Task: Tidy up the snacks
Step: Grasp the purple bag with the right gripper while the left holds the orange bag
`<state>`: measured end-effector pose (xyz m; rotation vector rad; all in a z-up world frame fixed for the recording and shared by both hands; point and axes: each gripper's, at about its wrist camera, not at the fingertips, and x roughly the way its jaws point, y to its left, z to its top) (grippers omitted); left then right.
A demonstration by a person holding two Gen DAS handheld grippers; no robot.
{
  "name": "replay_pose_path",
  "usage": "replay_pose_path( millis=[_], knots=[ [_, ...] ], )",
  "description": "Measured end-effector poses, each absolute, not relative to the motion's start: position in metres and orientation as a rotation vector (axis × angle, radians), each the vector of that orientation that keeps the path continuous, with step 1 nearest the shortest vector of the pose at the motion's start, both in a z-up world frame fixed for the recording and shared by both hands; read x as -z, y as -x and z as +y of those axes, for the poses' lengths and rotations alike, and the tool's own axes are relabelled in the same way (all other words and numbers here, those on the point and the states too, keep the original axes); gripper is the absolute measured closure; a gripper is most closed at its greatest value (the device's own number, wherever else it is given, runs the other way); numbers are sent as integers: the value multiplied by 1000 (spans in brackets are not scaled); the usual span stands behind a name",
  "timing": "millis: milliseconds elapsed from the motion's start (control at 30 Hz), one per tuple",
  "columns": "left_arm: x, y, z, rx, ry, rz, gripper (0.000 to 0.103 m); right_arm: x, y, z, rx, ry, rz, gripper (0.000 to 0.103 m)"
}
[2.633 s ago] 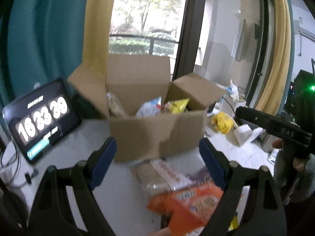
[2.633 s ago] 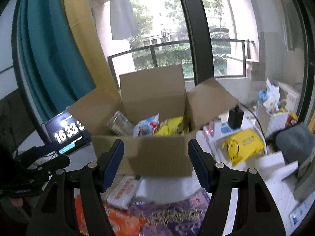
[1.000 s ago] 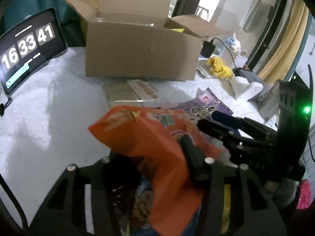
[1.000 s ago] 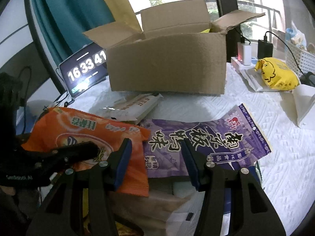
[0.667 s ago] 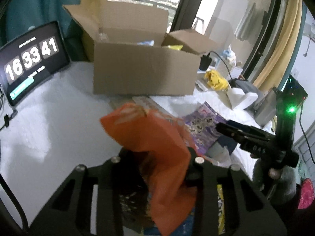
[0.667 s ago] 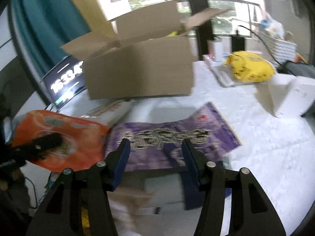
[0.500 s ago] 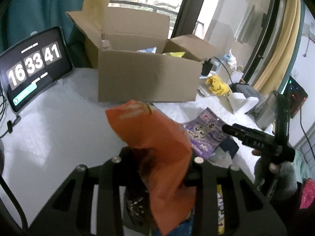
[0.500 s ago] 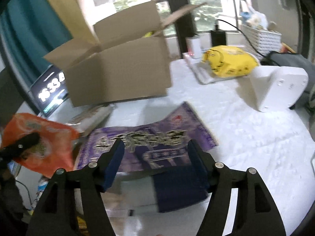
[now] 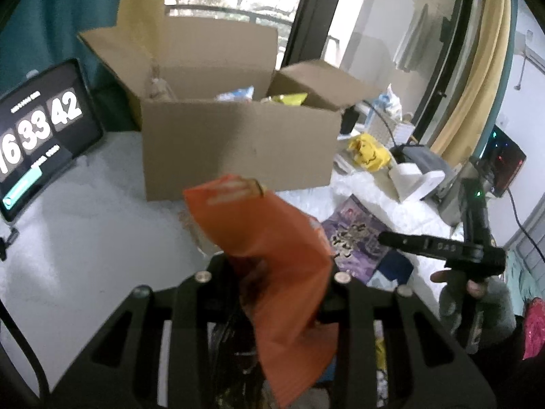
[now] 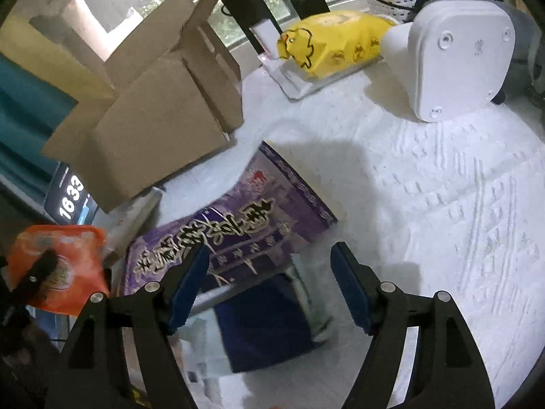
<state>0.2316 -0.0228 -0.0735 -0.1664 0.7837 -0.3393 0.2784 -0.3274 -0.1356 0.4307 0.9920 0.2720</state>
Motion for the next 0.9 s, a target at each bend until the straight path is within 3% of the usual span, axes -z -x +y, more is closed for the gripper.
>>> replay_pose_path(
  millis=[700,733,833,900],
  knots=[
    [95,-249,-29,400,170,810,70,144,-321,-257,-390,-537,1065,26],
    [94,-248,-29,400,167,806,70,144,-322,-256,-385,-529,1057,29],
    [91,-246,-28,402,165,798,70,145,-324,-253,-322,-448,1049,68],
    [89,-243,-26,400,165,793,70,147,-323,-256,-326,-457,1036,79]
  ],
)
